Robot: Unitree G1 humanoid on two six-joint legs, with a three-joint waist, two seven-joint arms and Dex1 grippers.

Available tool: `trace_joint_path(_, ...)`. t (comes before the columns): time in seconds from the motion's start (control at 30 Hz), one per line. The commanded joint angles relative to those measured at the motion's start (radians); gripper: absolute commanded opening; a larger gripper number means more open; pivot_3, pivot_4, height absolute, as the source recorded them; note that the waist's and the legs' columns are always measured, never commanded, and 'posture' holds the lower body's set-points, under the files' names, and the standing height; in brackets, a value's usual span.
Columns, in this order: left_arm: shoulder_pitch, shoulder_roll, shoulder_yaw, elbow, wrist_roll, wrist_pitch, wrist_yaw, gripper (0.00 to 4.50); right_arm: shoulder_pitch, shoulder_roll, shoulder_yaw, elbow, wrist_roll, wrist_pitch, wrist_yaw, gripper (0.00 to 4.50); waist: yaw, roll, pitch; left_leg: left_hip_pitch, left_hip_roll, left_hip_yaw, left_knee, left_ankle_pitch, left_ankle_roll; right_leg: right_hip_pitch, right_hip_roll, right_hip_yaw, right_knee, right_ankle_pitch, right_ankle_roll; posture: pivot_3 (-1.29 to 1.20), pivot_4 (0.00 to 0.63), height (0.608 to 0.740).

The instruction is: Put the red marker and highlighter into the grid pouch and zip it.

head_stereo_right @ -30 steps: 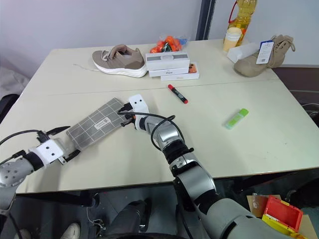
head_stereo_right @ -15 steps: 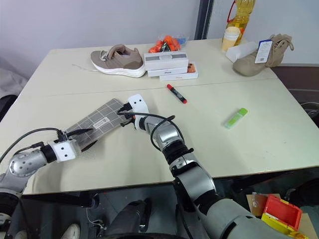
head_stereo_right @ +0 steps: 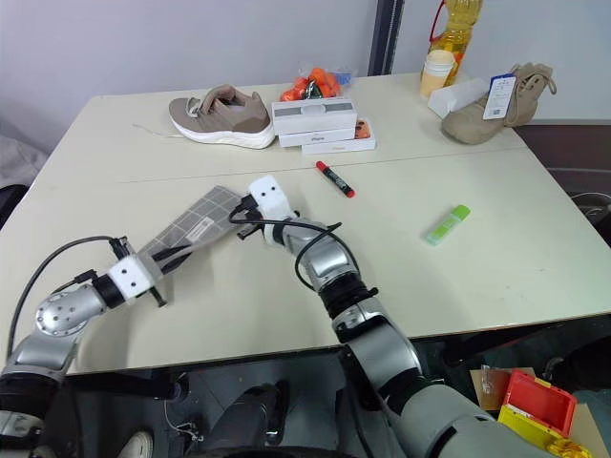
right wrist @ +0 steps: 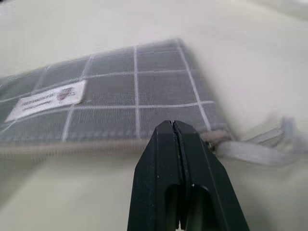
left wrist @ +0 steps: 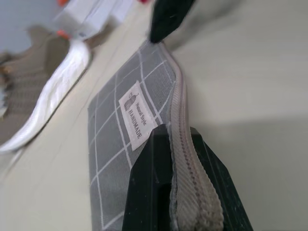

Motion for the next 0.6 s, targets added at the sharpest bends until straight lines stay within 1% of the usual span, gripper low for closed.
trace_joint_path(0.03,-0.001,-0.051,0.024,-0.176,-0.063,0.147,0.045,0.00,0.028,-0.092,-0.021,-0.211,0.035,0.023,0.094,1.40,0.000,0.000,0.000,0.000,0.000,0.000,0.001,0.000,0.000,0.000,0.000,0.000,0.000,0.000,0.000,0.00,0.150,0.740)
trace_joint_path(0.1,0.008,-0.080,0.012,-0.228,-0.052,0.187,0.058,0.00,0.066,-0.161,-0.005,-0.292,0.024,0.039,0.136,2.47,-0.002,-0.001,0.000,0.000,0.000,0.000,0.001,0.000,0.000,0.002,0.000,0.000,0.000,0.000,0.001,0.00,0.150,0.740)
trace_joint_path(0.13,0.014,-0.094,0.004,-0.249,-0.042,0.203,0.064,0.00,0.086,-0.192,0.005,-0.324,0.012,0.040,0.148,2.93,-0.003,-0.001,0.000,0.000,0.000,0.000,0.000,0.000,0.000,0.003,0.000,0.000,-0.001,0.000,0.000,0.00,0.150,0.740)
trace_joint_path(0.2,0.024,-0.120,-0.008,-0.282,-0.032,0.228,0.071,0.00,0.120,-0.243,0.024,-0.376,-0.008,0.042,0.170,4.08,-0.007,-0.001,0.000,0.000,0.001,0.001,-0.001,0.000,0.000,0.003,0.001,0.001,0.000,0.000,0.000,0.00,0.150,0.740)
trace_joint_path(0.23,0.028,-0.131,-0.014,-0.295,-0.030,0.236,0.073,0.00,0.136,-0.263,0.030,-0.397,-0.014,0.040,0.178,4.48,-0.007,-0.001,0.000,0.000,0.001,0.002,-0.001,0.000,0.000,0.002,0.001,0.002,0.000,0.000,0.000,0.00,0.150,0.740)
trace_joint_path(0.33,0.032,-0.167,-0.032,-0.323,-0.023,0.260,0.079,0.00,0.166,-0.313,0.037,-0.423,-0.038,0.046,0.180,4.48,-0.007,-0.001,0.000,0.000,0.001,0.003,-0.002,0.000,0.000,0.002,0.002,0.003,0.000,0.000,0.000,0.00,0.150,0.740)
trace_joint_path(0.4,0.031,-0.184,-0.047,-0.337,-0.015,0.267,0.074,0.00,0.178,-0.326,0.037,-0.432,-0.041,0.056,0.183,4.48,-0.003,-0.001,0.000,0.000,0.002,0.003,-0.001,0.000,0.000,0.002,0.002,0.003,0.000,0.000,0.000,0.00,0.150,0.740)
trace_joint_path(0.53,0.031,-0.201,-0.067,-0.343,-0.008,0.264,0.061,0.00,0.179,-0.316,0.034,-0.417,-0.041,0.069,0.164,4.48,0.000,-0.001,0.000,0.000,0.001,0.003,0.000,0.000,0.000,0.003,0.002,0.003,-0.001,0.000,0.000,0.00,0.150,0.740)
trace_joint_path(0.6,0.033,-0.204,-0.071,-0.344,-0.003,0.258,0.056,0.00,0.164,-0.295,0.024,-0.384,-0.031,0.089,0.147,4.48,0.000,-0.001,0.000,0.000,0.001,0.003,0.000,0.000,0.000,0.003,0.002,0.003,-0.001,0.000,0.000,0.00,0.150,0.740)
